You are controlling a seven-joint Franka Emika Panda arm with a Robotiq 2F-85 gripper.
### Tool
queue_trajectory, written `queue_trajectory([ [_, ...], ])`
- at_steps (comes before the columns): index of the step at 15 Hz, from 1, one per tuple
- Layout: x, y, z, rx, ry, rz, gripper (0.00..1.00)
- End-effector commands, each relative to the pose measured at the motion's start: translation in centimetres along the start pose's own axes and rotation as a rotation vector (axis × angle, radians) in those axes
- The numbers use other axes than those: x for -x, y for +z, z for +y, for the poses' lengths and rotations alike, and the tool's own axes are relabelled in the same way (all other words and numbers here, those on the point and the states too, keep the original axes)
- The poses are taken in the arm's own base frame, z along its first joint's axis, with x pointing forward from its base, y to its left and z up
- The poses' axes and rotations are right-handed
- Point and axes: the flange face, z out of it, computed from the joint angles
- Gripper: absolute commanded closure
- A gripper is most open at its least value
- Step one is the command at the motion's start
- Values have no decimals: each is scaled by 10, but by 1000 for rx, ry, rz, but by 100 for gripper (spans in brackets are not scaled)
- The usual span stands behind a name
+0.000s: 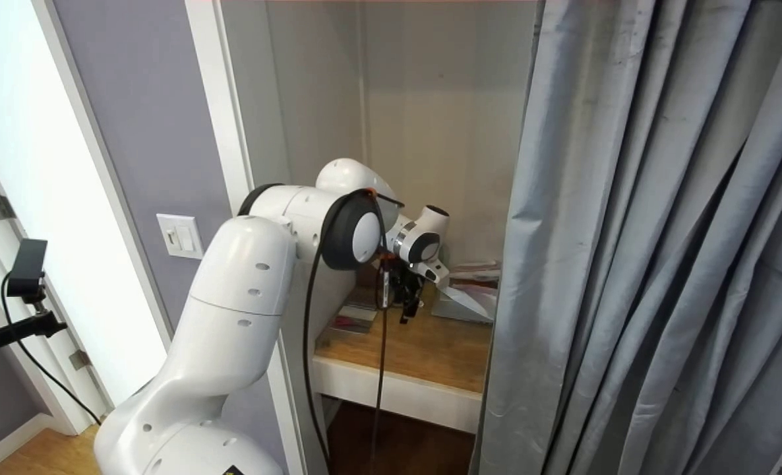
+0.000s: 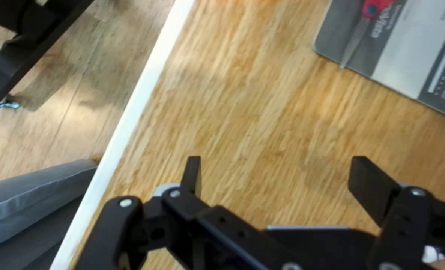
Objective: Put the scissors on the coaster
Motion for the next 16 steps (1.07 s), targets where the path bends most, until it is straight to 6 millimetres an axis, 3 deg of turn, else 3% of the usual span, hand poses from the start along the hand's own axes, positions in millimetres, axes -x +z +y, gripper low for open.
queue_trajectory([
  [1,23,-14,40,147,-88,95,0],
  [6,39,-36,97,338,-181,282,0],
  [10,55,-59,139,412,-358,422,0],
  [15,69,-79,186,231,-536,399,0],
  [16,54,-74,163,298,-476,408,0],
])
